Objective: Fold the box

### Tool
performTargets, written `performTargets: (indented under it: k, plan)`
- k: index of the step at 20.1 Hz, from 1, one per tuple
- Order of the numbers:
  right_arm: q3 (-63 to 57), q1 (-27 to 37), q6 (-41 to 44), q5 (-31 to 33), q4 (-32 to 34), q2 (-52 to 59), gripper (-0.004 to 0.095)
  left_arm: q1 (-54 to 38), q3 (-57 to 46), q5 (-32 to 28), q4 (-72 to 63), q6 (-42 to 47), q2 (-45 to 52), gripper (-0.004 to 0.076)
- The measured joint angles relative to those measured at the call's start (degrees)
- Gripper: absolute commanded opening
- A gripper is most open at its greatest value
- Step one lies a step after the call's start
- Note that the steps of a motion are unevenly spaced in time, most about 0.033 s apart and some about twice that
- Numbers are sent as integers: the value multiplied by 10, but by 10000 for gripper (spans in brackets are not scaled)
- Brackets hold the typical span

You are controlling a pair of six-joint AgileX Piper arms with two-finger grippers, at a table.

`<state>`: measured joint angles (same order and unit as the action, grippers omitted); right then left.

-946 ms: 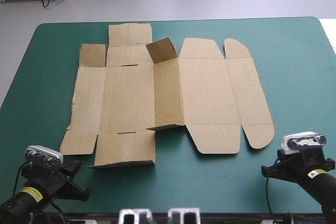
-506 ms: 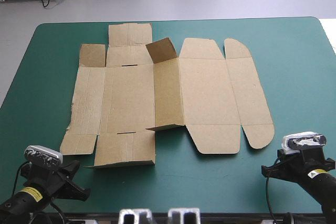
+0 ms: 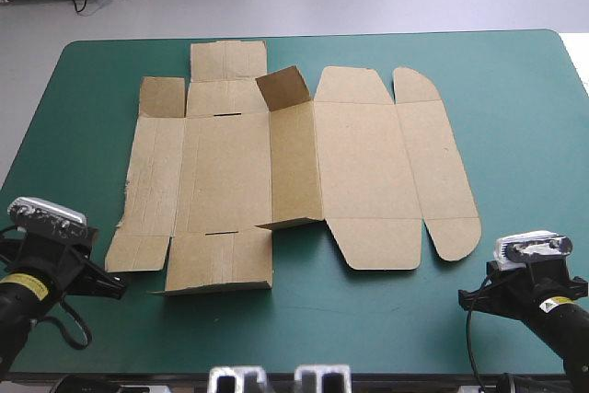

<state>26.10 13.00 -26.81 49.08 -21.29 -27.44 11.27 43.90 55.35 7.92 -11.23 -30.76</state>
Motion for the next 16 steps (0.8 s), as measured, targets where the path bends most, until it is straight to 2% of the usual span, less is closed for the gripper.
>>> performTargets:
  k: [2,8,11,13,16]
  plan:
    - [-6,0,0,-14,-2,0,-19,0,10,-16,37,21,-44,-10]
    - [-12,0,0,-32,-4,0,-19,0,14,-26,180,178,-227,-10]
    - [-12,0,0,-34,-5,0,-19,-31,56,-32,250,262,-338,-10]
    - [-12,0,0,-34,-5,0,-19,-78,106,-32,226,270,-387,-10]
    - [-12,0,0,-34,-5,0,-19,-165,189,-22,109,222,-440,-10]
